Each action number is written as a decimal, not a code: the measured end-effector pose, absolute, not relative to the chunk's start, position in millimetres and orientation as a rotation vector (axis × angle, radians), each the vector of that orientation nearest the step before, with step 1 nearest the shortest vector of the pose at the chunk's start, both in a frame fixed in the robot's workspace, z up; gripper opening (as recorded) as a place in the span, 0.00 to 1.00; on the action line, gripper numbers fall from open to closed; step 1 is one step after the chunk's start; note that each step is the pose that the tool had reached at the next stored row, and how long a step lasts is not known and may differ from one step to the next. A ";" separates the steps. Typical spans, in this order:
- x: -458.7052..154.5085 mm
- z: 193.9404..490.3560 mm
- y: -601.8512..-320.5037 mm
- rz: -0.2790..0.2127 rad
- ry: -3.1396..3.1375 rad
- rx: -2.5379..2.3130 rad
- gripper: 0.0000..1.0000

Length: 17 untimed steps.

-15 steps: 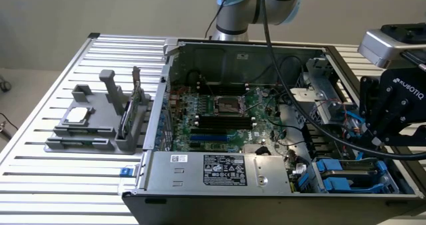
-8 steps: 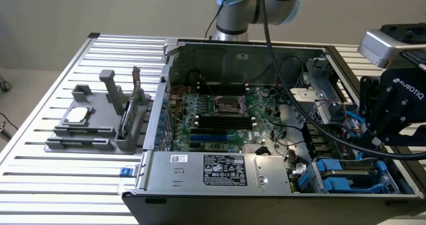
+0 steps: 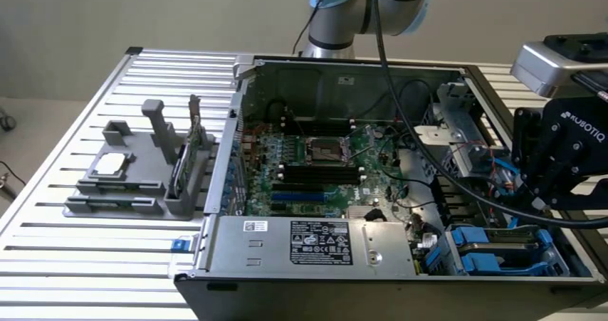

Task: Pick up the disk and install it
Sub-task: 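Insert the first disk wire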

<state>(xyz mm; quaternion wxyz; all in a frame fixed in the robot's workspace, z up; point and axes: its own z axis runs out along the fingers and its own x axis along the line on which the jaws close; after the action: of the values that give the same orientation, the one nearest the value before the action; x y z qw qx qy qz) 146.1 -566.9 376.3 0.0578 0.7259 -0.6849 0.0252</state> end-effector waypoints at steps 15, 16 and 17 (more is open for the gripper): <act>146.0 374.8 -566.9 0.066 -2.205 2.067 0.26; 146.0 374.6 -566.9 0.064 -2.223 2.047 0.26; 146.0 374.4 -566.9 0.062 -2.241 2.027 0.26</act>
<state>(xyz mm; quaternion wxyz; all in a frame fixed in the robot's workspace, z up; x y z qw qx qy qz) 146.0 -566.9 374.4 0.0596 0.6694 -0.7402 0.0206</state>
